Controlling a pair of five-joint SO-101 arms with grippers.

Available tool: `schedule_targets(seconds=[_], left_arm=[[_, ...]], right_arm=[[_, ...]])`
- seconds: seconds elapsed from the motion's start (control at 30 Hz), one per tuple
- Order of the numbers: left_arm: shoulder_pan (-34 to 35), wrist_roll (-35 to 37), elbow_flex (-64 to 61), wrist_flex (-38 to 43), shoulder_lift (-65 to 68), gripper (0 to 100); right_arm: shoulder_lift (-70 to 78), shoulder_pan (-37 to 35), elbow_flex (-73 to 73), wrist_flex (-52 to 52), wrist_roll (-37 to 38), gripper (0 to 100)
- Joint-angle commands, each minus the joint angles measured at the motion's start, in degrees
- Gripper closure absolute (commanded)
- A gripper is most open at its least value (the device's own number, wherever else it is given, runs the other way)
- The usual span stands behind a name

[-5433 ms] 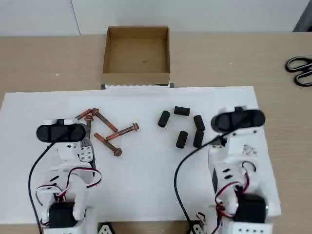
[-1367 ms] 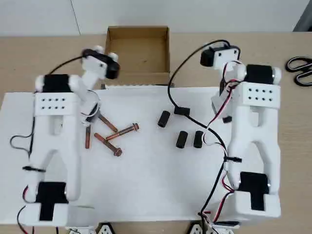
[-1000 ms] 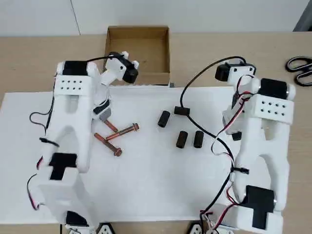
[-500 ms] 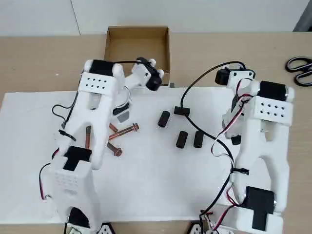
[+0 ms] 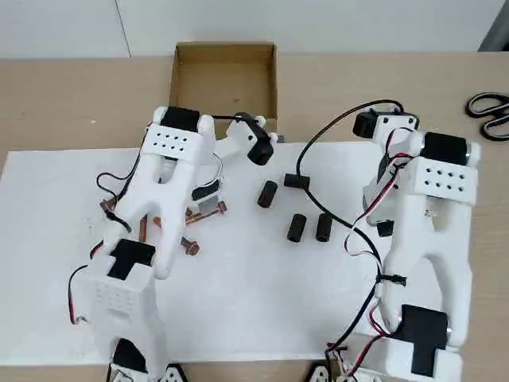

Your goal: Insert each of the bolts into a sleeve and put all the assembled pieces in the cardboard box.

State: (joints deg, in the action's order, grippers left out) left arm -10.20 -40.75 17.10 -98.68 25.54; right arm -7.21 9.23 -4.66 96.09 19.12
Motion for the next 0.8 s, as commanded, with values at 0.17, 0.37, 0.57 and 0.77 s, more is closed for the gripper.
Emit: schedule_targets(seconds=[0.17, 0.37, 0.57, 0.77], left_arm=[[-1.8, -0.4, -0.2, 2.0, -0.5, 88], [-2.4, -0.4, -0.1, 2.3, 1.8, 88], [-2.1, -0.4, 0.1, 4.3, 5.9, 88], [-2.3, -0.4, 0.0, 6.9, 7.3, 88]], right_arm=[[-2.8, 0.4, 0.4, 0.0, -0.8, 99.5], [-2.8, 0.4, 0.4, 0.0, -0.8, 99.5], [-2.8, 0.6, 0.4, 0.0, -0.8, 99.5], [-2.8, 0.5, 0.4, 0.0, -0.8, 99.5]])
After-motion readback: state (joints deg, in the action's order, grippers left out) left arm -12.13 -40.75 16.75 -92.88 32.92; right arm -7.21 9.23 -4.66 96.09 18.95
